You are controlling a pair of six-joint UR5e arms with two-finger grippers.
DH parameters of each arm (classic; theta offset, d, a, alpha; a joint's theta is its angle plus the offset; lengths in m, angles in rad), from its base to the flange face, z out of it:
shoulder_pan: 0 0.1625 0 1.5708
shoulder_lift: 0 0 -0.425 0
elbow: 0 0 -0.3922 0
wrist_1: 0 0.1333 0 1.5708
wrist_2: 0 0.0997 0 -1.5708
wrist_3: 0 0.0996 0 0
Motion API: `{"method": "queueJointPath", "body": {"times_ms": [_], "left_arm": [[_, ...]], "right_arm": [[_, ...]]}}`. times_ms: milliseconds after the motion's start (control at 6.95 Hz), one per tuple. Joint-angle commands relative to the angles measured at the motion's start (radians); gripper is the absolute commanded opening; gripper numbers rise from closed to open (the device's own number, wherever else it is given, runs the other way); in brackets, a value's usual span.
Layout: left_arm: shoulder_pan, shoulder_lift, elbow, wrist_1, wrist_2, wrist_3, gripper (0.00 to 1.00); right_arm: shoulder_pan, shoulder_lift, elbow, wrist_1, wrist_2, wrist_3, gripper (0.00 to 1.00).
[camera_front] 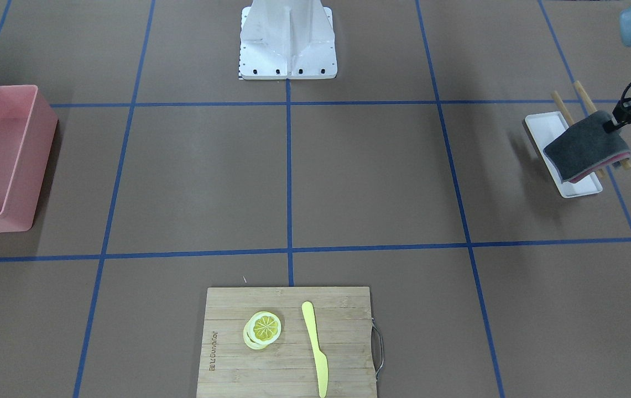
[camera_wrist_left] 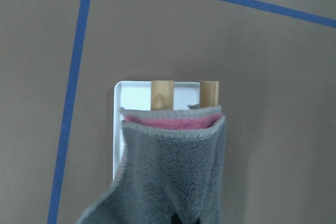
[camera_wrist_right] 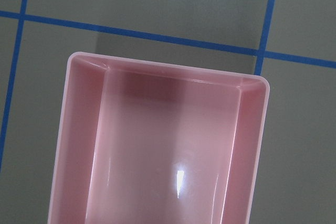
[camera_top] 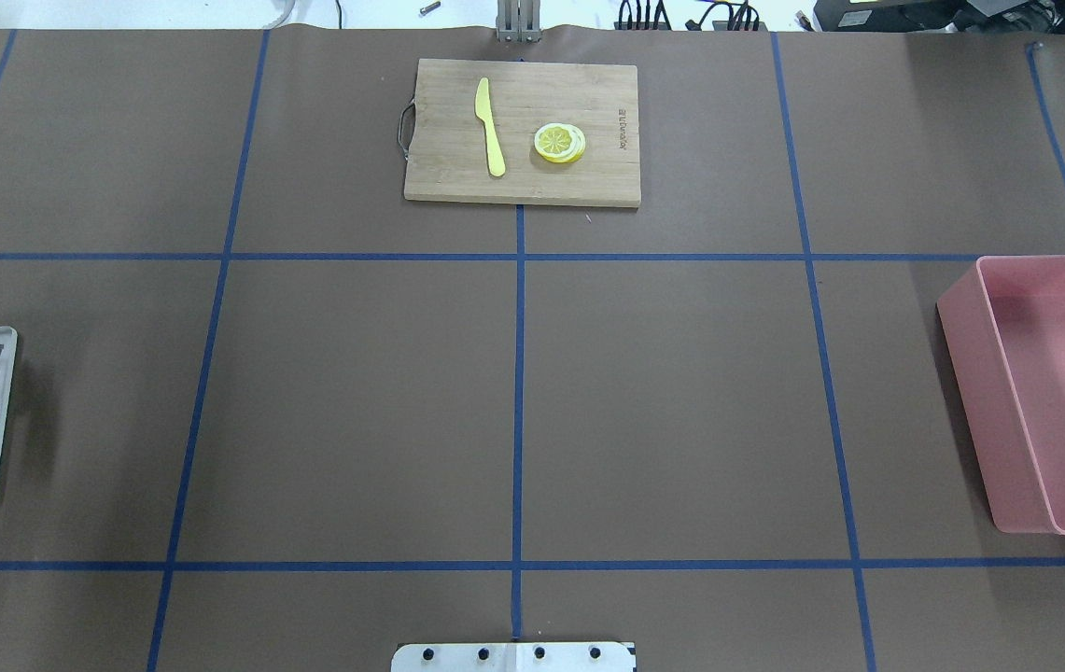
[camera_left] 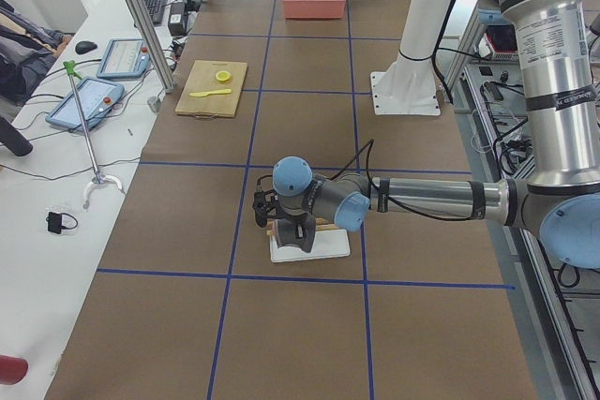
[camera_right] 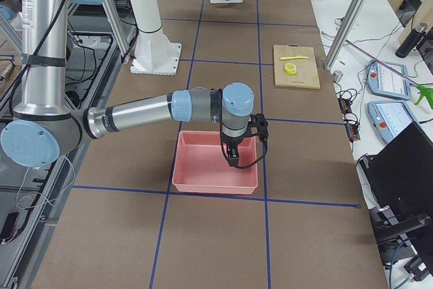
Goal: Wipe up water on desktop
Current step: 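Lift the grey cloth with the left gripper while the right arm reaches in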
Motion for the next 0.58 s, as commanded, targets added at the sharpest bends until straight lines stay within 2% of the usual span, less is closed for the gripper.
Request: {"method": "queueJointPath", "body": {"times_ms": [0,144,288,432], "left_arm": [[-0.033,-0.034,-0.113,0.157,-0.088,-0.014,0.00],[-0.034,-0.129,-0.209,0.285,-0.088,-0.145,0.00],[-0.016,-0.245,-0.236,0.292,-0.091,-0.358,0.00],[0.064,-0.363,-0.253,0.292,-0.089,-0.544,0.00]], "right_arm": [[-0.036,0.004,0.005,0.139,-0.002,0.136,1.00],[-0.101,0.006,0.005,0.283,-0.002,0.280,1.00],[-0.182,0.009,0.017,0.427,-0.014,0.473,1.00],[-0.266,0.033,0.058,0.494,-0.064,0.661,1.00]]}}
